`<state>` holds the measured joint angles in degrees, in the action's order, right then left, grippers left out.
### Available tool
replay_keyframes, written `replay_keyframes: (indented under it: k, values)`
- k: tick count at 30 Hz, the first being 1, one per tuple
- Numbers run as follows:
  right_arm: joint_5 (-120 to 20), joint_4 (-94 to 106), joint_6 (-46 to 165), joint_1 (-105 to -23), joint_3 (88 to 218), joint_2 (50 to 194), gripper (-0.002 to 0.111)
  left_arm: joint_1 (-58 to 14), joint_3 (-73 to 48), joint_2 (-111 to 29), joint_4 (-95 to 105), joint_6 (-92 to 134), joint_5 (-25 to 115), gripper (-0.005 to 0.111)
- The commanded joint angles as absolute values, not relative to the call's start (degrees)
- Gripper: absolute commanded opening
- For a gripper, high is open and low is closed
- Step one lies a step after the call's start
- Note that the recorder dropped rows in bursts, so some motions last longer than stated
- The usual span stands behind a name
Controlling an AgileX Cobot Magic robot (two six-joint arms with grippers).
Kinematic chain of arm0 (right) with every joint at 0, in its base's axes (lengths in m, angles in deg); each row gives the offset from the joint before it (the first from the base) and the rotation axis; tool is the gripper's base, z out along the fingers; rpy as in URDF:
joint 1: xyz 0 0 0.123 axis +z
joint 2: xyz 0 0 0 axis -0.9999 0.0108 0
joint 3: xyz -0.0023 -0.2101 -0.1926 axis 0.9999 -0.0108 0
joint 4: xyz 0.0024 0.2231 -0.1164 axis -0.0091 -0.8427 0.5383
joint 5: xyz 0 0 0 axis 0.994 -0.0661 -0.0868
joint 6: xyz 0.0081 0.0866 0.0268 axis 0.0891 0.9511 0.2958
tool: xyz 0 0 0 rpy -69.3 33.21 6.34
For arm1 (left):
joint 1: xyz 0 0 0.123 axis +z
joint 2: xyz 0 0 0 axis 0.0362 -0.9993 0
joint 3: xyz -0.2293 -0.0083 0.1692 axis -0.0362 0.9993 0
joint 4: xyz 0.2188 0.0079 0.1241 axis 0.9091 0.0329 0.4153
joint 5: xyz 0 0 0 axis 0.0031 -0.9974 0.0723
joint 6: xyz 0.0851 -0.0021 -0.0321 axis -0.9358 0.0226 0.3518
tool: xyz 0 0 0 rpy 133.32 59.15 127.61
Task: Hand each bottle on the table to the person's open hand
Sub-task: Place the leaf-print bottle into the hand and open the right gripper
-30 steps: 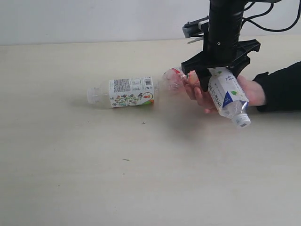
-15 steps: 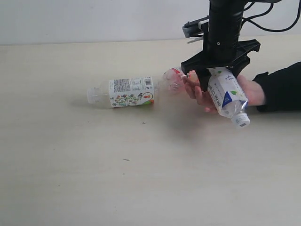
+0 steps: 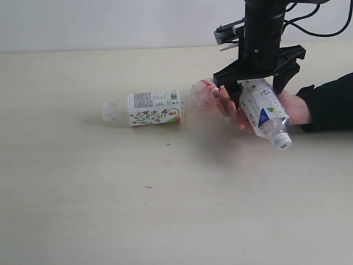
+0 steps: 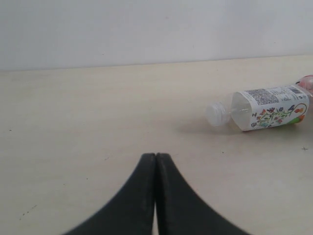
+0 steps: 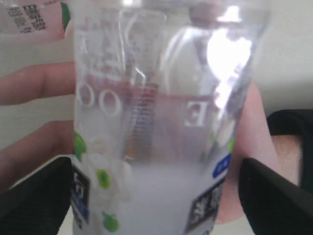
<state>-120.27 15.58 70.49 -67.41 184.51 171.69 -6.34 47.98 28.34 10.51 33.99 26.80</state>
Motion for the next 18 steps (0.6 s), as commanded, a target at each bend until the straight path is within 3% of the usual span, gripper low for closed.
replay_keyframes:
  k: [1, 18]
  values:
    - [-119.9, 17.5, 70.8, -67.4, 184.9, 171.7, 0.09, -6.6, 48.2, 28.6, 10.3, 34.3, 27.1, 0.002]
    - [-119.7, 15.9, 70.9, -67.4, 184.9, 161.8, 0.089, -6.6, 48.2, 28.6, 10.3, 34.3, 27.1, 0.002]
